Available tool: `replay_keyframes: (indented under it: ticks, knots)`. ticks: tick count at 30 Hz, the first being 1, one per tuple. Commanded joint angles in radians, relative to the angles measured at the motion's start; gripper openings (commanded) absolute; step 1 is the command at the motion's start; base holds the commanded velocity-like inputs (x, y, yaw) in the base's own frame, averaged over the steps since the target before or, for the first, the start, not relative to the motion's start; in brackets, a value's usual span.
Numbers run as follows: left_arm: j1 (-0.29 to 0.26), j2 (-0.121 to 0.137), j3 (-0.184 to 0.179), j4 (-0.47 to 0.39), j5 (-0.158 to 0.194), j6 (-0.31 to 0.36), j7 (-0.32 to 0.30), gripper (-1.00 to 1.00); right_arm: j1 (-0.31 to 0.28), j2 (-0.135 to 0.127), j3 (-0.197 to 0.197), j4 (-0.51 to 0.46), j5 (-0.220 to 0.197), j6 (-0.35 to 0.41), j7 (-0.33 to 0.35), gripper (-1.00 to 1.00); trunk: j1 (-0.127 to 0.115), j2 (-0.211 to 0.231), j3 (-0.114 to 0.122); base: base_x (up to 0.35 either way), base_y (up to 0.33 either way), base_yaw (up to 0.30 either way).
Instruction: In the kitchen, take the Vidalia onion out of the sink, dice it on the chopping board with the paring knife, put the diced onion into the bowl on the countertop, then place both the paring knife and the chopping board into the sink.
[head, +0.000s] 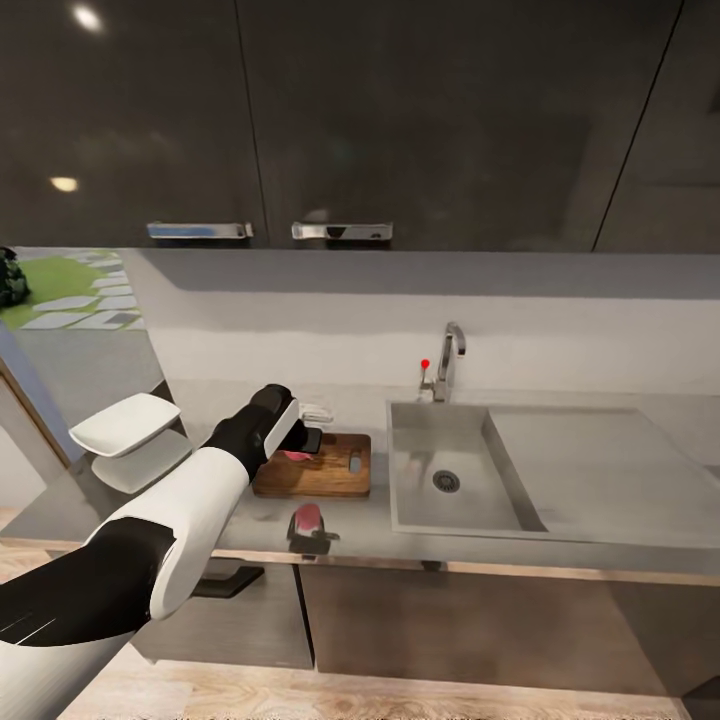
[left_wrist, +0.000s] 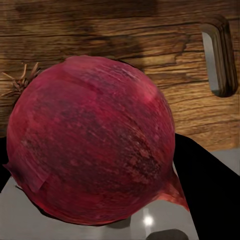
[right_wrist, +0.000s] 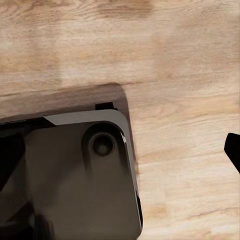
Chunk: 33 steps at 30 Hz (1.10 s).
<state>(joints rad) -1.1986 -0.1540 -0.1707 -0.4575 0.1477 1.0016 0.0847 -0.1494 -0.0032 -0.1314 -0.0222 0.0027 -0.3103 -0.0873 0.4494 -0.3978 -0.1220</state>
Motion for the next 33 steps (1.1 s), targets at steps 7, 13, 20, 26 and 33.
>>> replay_keyframes:
  ticks: [7, 13, 20, 26, 33]
  knots:
    - [-0.001, 0.001, -0.006, -0.005, 0.010, 0.002, 0.004, -1.00, -0.001, 0.000, -0.005, 0.001, 0.000, -0.004, 0.000, 1.00, 0.001, -0.002, -0.010, 0.000, 0.000, 0.000]
    - [-0.001, 0.001, -0.006, -0.006, 0.010, 0.002, 0.002, -1.00, -0.001, 0.000, -0.005, 0.001, 0.000, -0.004, 0.000, 1.00, 0.001, -0.002, -0.017, 0.068, 0.000, 0.000]
    - [-0.001, 0.002, -0.006, -0.004, 0.010, 0.001, 0.001, -1.00, -0.001, 0.002, -0.005, 0.001, 0.000, -0.004, 0.000, 1.00, 0.001, -0.002, -0.022, 0.197, 0.000, 0.000]
    - [-0.001, 0.002, -0.006, -0.003, 0.010, 0.001, 0.001, -1.00, -0.001, 0.002, -0.005, 0.001, 0.000, -0.004, 0.000, 1.00, 0.001, -0.002, -0.023, 0.062, 0.000, 0.000]
    - [-0.001, 0.002, -0.006, -0.001, 0.010, 0.002, 0.001, -1.00, -0.001, 0.002, -0.005, 0.001, 0.000, -0.004, 0.000, 1.00, 0.001, -0.002, -0.027, 0.004, 0.000, 0.000]
